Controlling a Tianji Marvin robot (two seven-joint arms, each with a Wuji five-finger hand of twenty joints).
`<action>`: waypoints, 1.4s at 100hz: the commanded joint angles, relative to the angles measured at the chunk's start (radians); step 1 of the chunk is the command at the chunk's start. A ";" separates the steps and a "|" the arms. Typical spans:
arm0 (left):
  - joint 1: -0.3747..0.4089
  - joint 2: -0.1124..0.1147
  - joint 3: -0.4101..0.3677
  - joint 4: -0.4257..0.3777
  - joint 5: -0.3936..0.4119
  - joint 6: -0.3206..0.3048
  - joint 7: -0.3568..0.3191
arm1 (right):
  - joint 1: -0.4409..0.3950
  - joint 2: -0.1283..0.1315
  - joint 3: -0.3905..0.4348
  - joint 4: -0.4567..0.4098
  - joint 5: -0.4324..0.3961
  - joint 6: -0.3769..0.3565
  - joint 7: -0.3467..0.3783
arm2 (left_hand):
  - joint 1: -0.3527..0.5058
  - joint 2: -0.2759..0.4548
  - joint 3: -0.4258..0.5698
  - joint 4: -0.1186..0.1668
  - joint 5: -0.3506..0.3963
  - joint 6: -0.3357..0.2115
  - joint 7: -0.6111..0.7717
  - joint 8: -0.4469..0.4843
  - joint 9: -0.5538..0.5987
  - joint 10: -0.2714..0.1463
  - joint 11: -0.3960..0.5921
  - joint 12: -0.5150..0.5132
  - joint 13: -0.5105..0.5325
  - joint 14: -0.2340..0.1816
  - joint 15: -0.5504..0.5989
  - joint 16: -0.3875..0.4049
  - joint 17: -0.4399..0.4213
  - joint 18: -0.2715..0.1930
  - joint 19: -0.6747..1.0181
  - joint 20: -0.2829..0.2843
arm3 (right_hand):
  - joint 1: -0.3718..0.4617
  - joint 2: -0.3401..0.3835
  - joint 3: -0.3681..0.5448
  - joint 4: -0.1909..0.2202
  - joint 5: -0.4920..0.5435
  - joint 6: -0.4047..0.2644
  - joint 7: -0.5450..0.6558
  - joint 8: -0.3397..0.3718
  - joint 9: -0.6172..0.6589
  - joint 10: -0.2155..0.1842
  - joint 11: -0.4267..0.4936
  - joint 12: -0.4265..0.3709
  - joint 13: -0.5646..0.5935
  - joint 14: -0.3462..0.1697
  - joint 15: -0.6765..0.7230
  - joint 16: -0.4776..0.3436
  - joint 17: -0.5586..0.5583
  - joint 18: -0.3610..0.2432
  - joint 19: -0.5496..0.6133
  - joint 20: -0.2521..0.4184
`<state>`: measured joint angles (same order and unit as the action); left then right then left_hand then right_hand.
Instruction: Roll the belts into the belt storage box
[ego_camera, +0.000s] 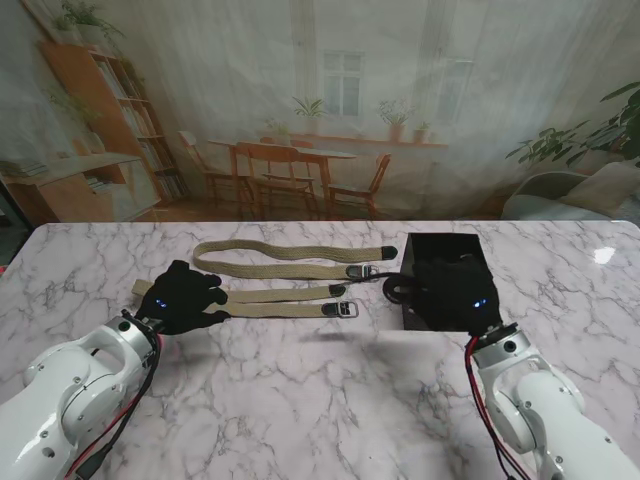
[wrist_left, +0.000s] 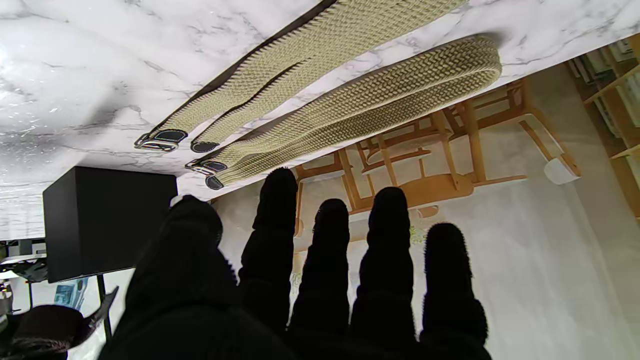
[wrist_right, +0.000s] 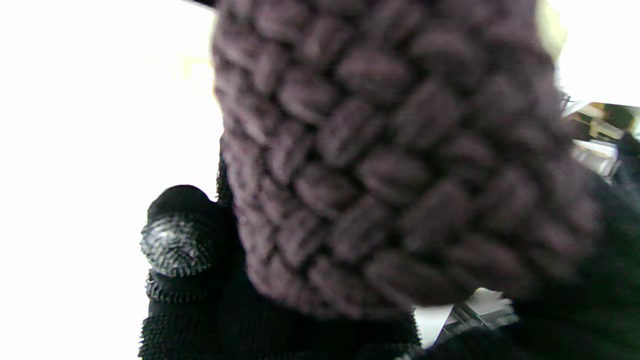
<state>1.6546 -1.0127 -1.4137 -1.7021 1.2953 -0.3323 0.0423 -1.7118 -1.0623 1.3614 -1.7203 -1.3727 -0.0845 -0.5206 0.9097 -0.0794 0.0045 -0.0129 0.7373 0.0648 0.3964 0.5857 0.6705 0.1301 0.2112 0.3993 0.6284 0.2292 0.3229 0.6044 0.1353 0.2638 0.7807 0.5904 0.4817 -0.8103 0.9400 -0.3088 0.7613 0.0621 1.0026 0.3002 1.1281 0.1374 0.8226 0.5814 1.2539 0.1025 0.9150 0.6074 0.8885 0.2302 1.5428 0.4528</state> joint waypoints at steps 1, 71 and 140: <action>-0.002 -0.003 0.004 0.008 -0.001 0.012 -0.012 | 0.035 0.016 0.039 0.004 -0.006 0.001 -0.005 | -0.018 0.030 -0.018 0.004 -0.019 -0.015 -0.012 0.012 -0.044 0.008 -0.016 -0.015 -0.036 -0.002 -0.023 -0.011 -0.024 0.041 -0.028 -0.009 | 0.245 0.081 0.194 0.047 0.075 -0.257 0.143 0.064 0.016 -0.036 0.055 0.025 0.058 -0.092 0.078 0.030 0.002 -0.040 0.010 -0.015; 0.019 -0.007 0.013 0.016 0.002 0.062 0.020 | 0.131 0.101 0.224 0.144 -0.239 -0.164 -0.043 | -0.021 0.033 -0.019 0.004 -0.015 -0.016 -0.014 0.021 -0.027 0.004 -0.009 -0.013 -0.039 -0.003 -0.019 -0.016 -0.031 0.046 -0.042 -0.002 | 0.240 0.103 0.175 0.049 0.054 -0.371 0.155 0.085 -0.016 -0.100 0.024 0.066 0.015 -0.124 0.029 0.062 -0.053 -0.083 -0.053 -0.004; 0.021 -0.007 0.012 0.019 0.004 0.062 0.021 | 0.353 0.171 0.033 0.305 -0.357 -0.281 -0.040 | -0.021 0.034 -0.019 0.004 -0.014 -0.016 -0.014 0.022 -0.028 0.005 -0.010 -0.012 -0.038 -0.003 -0.018 -0.015 -0.032 0.043 -0.046 0.004 | 0.202 0.125 0.157 0.042 0.034 -0.439 0.153 0.058 -0.029 -0.154 -0.006 0.065 -0.010 -0.144 -0.008 0.072 -0.105 -0.122 -0.070 0.024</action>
<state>1.6739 -1.0175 -1.4037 -1.6854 1.2988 -0.2727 0.0764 -1.3759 -0.8879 1.4116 -1.4270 -1.7294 -0.3616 -0.5660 0.9096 -0.0753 0.0045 -0.0129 0.7373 0.0589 0.3949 0.5979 0.6705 0.1301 0.2112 0.3890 0.6050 0.2269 0.3225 0.6006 0.1197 0.2647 0.7674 0.5888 0.4823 -0.8093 0.9296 -0.3223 0.7491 0.0262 1.0026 0.3147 1.0994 0.0899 0.8157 0.6338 1.2307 0.0765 0.9054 0.6387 0.8165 0.1872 1.4750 0.4516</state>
